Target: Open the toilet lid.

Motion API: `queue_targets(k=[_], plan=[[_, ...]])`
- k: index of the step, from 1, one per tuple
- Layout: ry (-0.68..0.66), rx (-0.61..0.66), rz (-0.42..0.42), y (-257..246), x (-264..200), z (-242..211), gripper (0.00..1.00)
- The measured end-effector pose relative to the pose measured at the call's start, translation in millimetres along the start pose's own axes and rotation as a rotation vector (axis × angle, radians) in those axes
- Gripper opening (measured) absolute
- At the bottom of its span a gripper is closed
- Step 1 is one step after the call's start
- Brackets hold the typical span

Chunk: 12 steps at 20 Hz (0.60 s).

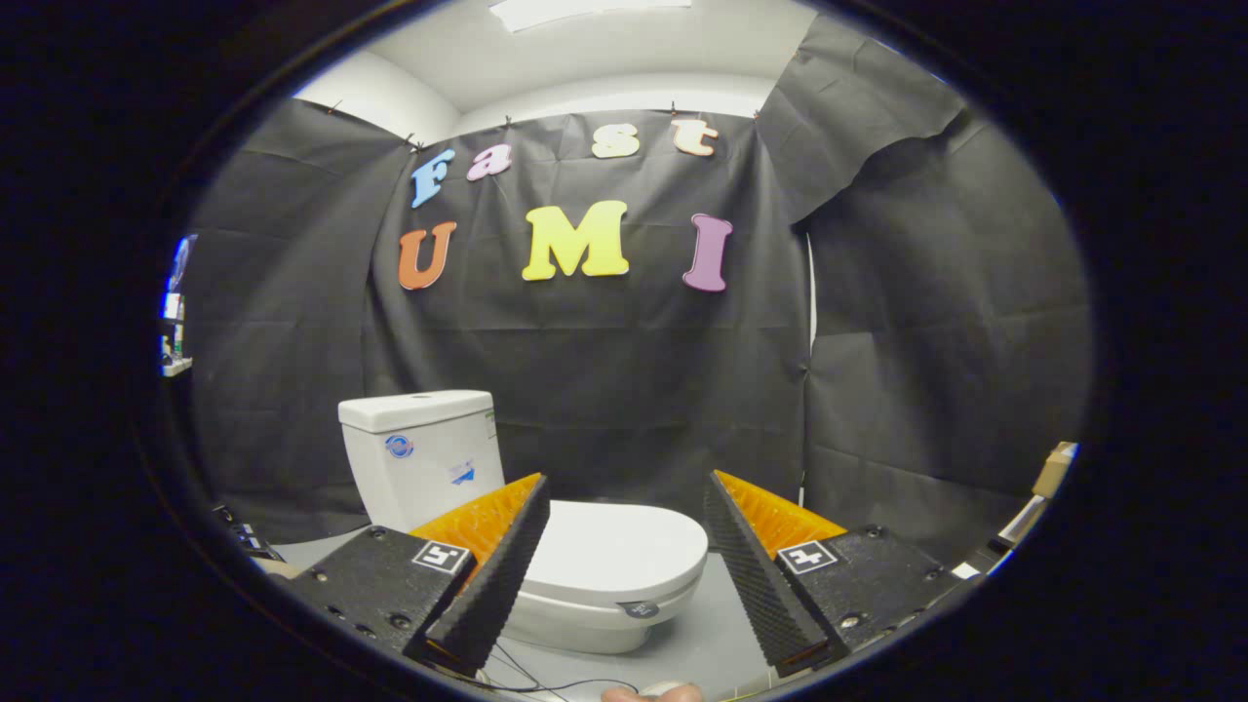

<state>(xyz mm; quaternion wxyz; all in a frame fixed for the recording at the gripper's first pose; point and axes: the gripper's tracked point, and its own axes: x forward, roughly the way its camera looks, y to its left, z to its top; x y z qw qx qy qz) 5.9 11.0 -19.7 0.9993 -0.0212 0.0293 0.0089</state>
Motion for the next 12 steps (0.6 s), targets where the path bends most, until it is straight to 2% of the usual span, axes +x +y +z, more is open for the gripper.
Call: queue_targets(k=[12], plan=[[0.092, 0.026, -0.023, -10, 11, -27, 1.0]])
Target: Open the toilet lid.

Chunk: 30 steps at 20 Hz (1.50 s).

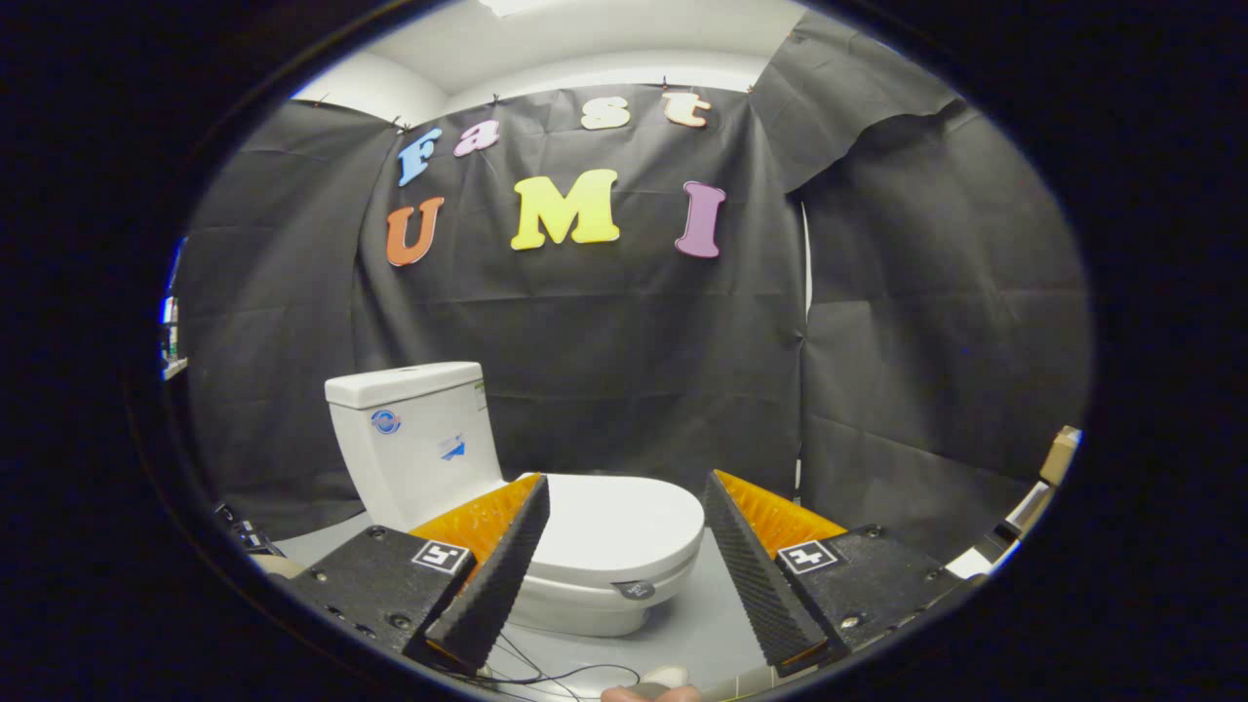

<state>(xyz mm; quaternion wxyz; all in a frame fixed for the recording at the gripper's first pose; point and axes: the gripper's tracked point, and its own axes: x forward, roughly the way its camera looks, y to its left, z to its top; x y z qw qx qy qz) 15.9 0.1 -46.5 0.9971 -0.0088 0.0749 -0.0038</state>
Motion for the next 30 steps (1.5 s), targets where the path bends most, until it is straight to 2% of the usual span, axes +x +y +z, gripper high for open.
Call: queue_targets(k=[9, 18, 22, 25, 30], plan=[[0.023, 0.018, -0.032, -14, 7, -6, 1.0], [0.048, 0.048, -0.018, 19, 25, -10, 1.0], [0.098, 0.111, 0.035, 38, 45, -27, 1.0], [0.111, 0.159, 0.039, 40, 61, -38, 1.0], [0.141, 0.318, 0.045, 36, 89, -71, 0.99]])
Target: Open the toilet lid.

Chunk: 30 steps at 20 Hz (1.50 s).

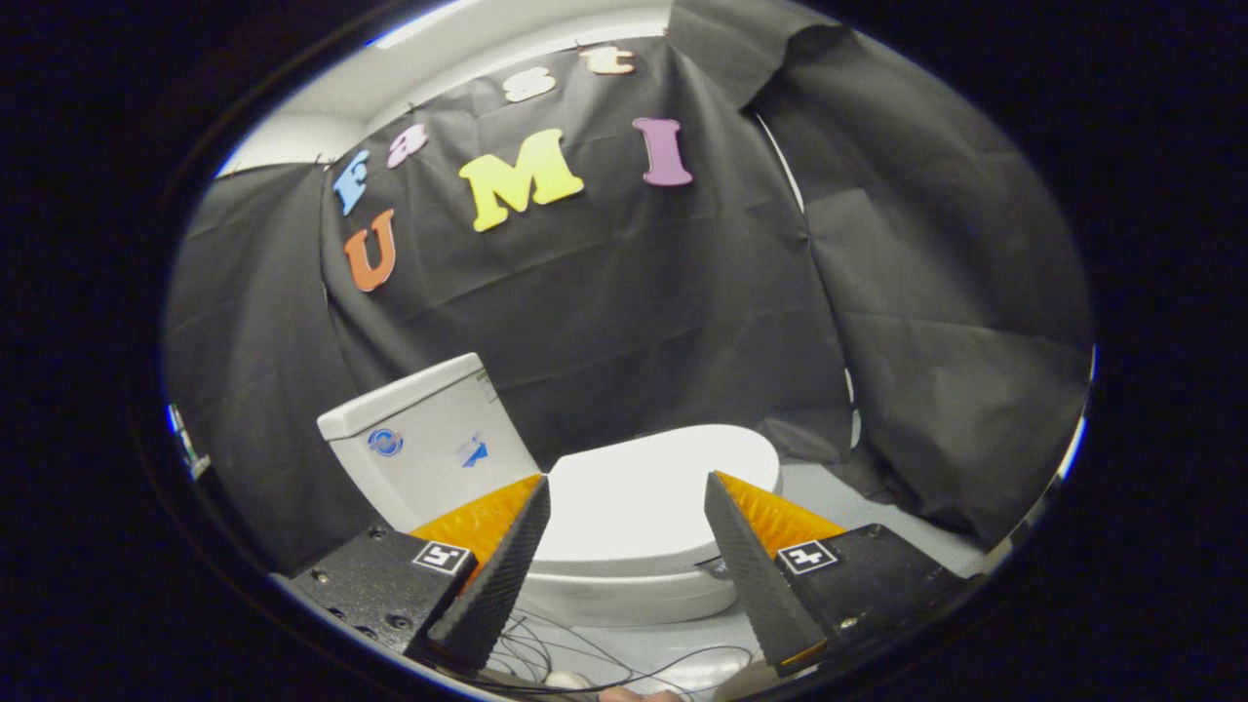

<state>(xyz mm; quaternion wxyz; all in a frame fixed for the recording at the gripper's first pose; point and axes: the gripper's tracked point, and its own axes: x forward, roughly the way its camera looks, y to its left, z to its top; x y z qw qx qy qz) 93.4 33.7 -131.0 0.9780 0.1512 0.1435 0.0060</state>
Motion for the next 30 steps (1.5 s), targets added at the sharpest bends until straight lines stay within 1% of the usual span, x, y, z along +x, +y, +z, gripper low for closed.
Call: queue_targets(k=[4, 7, 11, 14, 21, 23, 24, 27, 30], plan=[[0.042, 0.059, -0.018, -19, 25, -19, 0.99], [0.101, 0.108, -0.022, -28, 42, -37, 1.0], [0.178, 0.159, -0.067, -56, 57, -68, 1.0], [0.29, 0.25, -0.114, -73, 65, -95, 1.0], [0.441, 0.455, -0.146, -97, 84, -128, 0.97], [0.441, 0.503, -0.155, -106, 91, -129, 0.94], [0.441, 0.512, -0.161, -111, 94, -131, 0.9], [0.519, 0.546, -0.192, -119, 100, -156, 0.83], [0.505, 0.577, -0.165, -120, 109, -149, 0.8]])
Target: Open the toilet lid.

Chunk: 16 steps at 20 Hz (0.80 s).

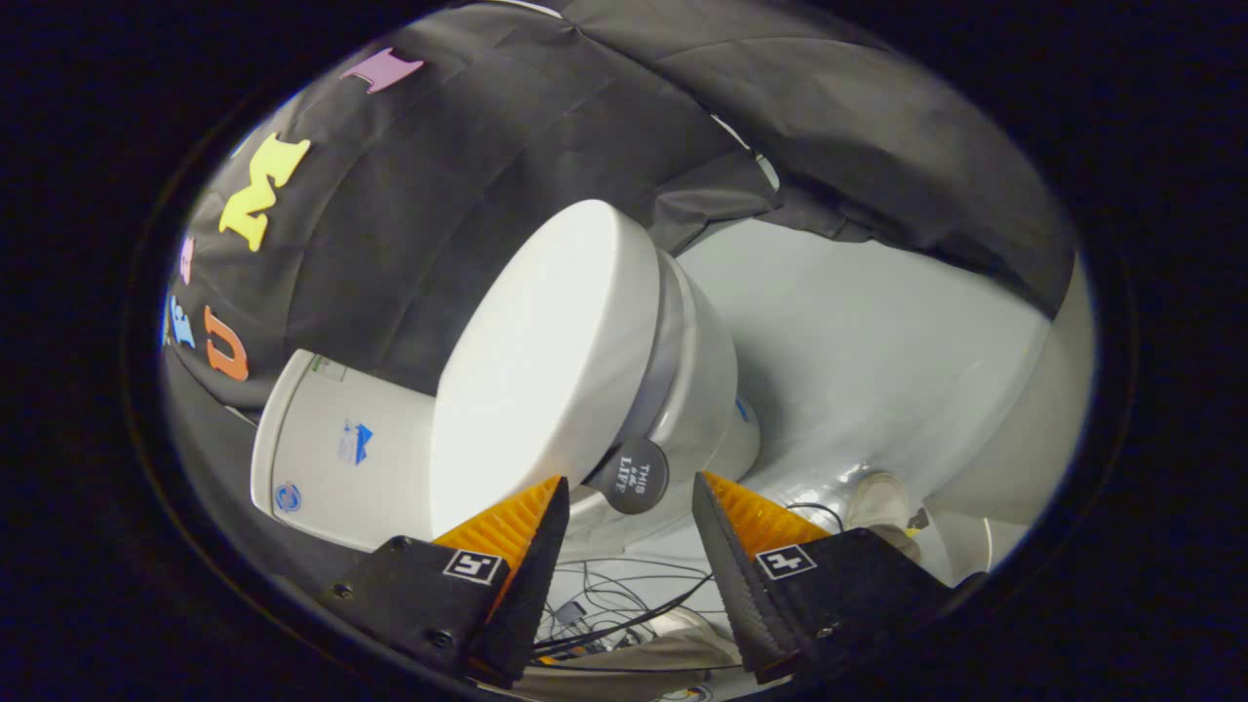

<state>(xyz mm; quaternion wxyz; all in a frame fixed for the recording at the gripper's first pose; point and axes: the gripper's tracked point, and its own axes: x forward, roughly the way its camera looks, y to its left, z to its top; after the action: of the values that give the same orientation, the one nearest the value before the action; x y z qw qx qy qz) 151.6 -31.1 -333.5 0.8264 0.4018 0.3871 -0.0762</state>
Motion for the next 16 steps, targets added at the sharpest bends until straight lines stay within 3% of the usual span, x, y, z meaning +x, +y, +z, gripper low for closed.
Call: queue_targets(k=[6, 14, 16], plan=[[0.051, -0.015, -0.025, -10, 15, -5, 0.65], [0.079, 0.089, 0.067, -2, 24, -6, 0.39], [0.079, 0.104, 0.075, -1, 23, -5, 0.37]])
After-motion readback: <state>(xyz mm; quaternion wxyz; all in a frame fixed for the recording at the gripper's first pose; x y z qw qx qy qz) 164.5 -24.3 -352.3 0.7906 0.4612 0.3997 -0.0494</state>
